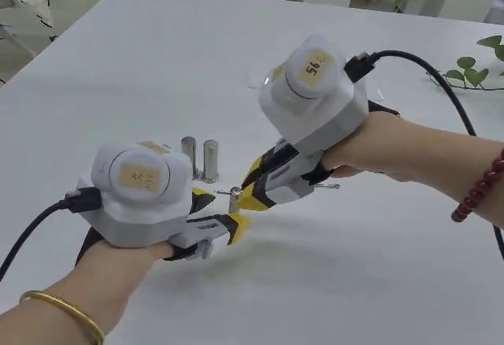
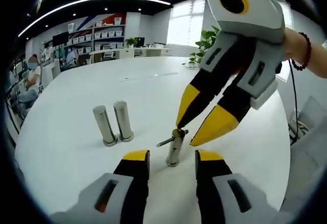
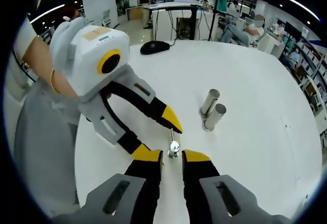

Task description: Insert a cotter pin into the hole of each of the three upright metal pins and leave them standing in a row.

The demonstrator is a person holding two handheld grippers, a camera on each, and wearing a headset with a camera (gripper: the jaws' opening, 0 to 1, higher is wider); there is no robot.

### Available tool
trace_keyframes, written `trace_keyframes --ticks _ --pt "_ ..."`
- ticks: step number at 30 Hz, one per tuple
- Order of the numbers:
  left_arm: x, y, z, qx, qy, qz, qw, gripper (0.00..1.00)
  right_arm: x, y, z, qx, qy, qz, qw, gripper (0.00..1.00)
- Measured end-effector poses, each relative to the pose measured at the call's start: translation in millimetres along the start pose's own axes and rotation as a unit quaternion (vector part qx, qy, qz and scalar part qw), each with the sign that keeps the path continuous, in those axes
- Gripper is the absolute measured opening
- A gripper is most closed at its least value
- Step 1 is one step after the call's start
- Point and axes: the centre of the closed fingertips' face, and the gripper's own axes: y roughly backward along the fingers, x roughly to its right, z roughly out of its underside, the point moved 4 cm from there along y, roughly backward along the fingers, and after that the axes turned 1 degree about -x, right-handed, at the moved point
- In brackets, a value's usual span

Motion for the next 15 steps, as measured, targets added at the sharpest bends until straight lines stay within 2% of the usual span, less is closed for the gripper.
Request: trace_keyframes --ticks 8,15 --pt "0.5 14.6 -2.4 0.004 0.004 -0.001 1.0 0.43 6.5 8.1 -10.7 0.028 -0.012 0.014 0.9994 0.22" --pt "2.4 31.9 -10.4 0.024 0.005 -0.003 0.9997 0.51 17.5 11.1 -25.0 0.063 -0.034 0.023 0.9972 0.24"
